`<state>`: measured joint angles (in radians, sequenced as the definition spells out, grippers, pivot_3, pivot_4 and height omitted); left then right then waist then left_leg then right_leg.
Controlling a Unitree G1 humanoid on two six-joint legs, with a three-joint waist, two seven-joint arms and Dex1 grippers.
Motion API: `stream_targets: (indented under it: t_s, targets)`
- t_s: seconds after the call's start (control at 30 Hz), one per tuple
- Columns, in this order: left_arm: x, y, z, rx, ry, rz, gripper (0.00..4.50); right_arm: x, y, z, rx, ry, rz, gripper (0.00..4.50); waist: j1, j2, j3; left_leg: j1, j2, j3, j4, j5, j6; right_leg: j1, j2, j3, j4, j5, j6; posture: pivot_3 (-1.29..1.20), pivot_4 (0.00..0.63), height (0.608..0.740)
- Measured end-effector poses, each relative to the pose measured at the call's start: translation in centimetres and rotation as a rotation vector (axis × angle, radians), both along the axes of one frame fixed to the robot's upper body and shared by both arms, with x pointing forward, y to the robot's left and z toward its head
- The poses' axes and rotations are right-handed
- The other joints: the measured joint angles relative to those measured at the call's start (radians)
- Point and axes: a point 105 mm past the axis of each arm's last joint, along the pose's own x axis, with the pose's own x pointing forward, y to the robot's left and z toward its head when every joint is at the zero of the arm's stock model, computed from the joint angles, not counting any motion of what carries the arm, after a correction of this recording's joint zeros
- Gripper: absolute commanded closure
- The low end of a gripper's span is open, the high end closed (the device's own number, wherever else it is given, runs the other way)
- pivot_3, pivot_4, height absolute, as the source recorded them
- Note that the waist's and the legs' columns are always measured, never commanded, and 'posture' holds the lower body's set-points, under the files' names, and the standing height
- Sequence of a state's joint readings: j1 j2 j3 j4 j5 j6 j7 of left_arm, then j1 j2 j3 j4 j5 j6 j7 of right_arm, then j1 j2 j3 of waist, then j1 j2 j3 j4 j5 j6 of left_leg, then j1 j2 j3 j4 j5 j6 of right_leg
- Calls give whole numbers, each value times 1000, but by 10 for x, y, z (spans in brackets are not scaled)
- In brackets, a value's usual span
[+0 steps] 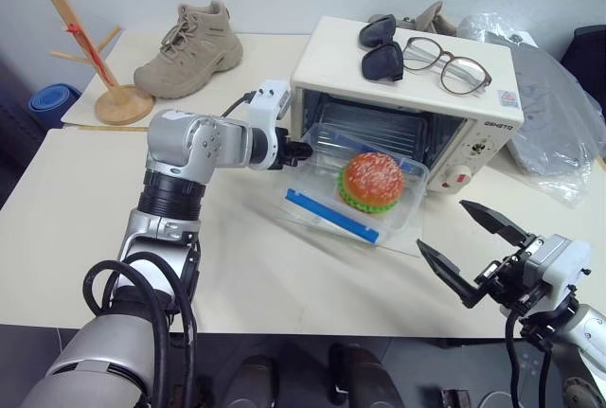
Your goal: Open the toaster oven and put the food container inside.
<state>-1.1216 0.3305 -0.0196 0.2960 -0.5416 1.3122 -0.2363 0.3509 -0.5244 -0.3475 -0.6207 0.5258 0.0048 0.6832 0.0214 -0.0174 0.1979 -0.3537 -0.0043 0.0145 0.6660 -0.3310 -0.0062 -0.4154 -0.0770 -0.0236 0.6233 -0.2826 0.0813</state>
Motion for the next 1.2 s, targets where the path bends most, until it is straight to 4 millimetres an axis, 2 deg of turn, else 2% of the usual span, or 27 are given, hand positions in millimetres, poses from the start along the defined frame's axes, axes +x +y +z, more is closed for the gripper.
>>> stream_targets:
  t_s: [0.13,0.2,0.3,0.4,0.47,0.53,0.63,0.7,0.77,0.87,0.97,1.07,1.2]
  targets:
    - [0,16,20,-110,-54,-11,1764,-2,-4,-2,-7,34,5,0,-4,0,0,0,0,1,0,0,0,0,0,0,0,0,0,0,150,740]
    - [-5,35,31,-141,-119,-38,1747,-5,-4,-5,-17,79,45,401,-10,0,0,1,1,1,0,0,0,0,1,0,0,0,0,0,150,740]
    - [-19,72,32,-105,-221,-112,2355,-15,-5,-14,-44,201,109,1270,-19,1,0,1,2,0,-1,0,-1,0,1,0,0,-1,-1,0,150,740]
    - [-47,93,6,2,-349,-348,3232,-25,3,-28,-79,317,190,2198,-23,2,-1,3,2,2,-2,0,-1,1,0,2,-2,-1,-2,0,150,740]
    - [-66,91,-23,33,-358,-521,3840,-31,12,-42,-67,391,237,2919,-17,1,-1,2,2,0,-1,0,0,2,-1,0,-2,-1,-2,0,150,740]
    - [-77,84,-42,38,-363,-620,4434,-33,20,-51,-74,424,271,3556,0,1,-1,0,0,-1,0,-1,4,2,-3,0,-3,-1,-1,0,150,740]
    - [-83,57,-50,-25,-447,-700,4500,-22,27,-61,-81,399,279,4474,9,0,-1,0,-1,-3,2,-4,13,4,-4,1,-6,2,2,0,150,740]
    - [-85,36,-58,-58,-477,-742,4500,-9,30,-67,-91,370,269,4474,6,0,-1,-2,-2,-2,2,-4,15,4,-5,2,-7,3,3,0,150,740]
    - [-81,25,-63,-73,-476,-735,4500,3,27,-71,-106,354,242,4474,4,0,-1,-2,-2,-1,2,-4,15,3,-4,2,-7,3,3,0,150,740]
    - [-69,11,-59,-106,-495,-699,4500,24,19,-71,-120,321,191,4474,0,0,-1,-2,-1,0,2,-3,14,1,-2,1,-5,3,3,0,150,740]
    - [-58,-5,-52,-127,-527,-656,4500,49,16,-61,-103,263,142,4474,0,0,-1,-2,-1,1,3,-3,14,1,-1,1,-4,3,3,0,150,740]
    - [-49,-14,-54,-138,-525,-606,4500,63,11,-57,-118,236,101,4474,1,0,-1,-2,-1,1,4,-3,14,1,-1,1,-4,3,4,0,150,740]
    - [-36,-22,-57,-154,-522,-513,4500,94,7,-52,-107,189,5,4474,-1,0,-1,-2,-1,2,4,-1,10,1,-1,2,-3,3,4,0,150,740]
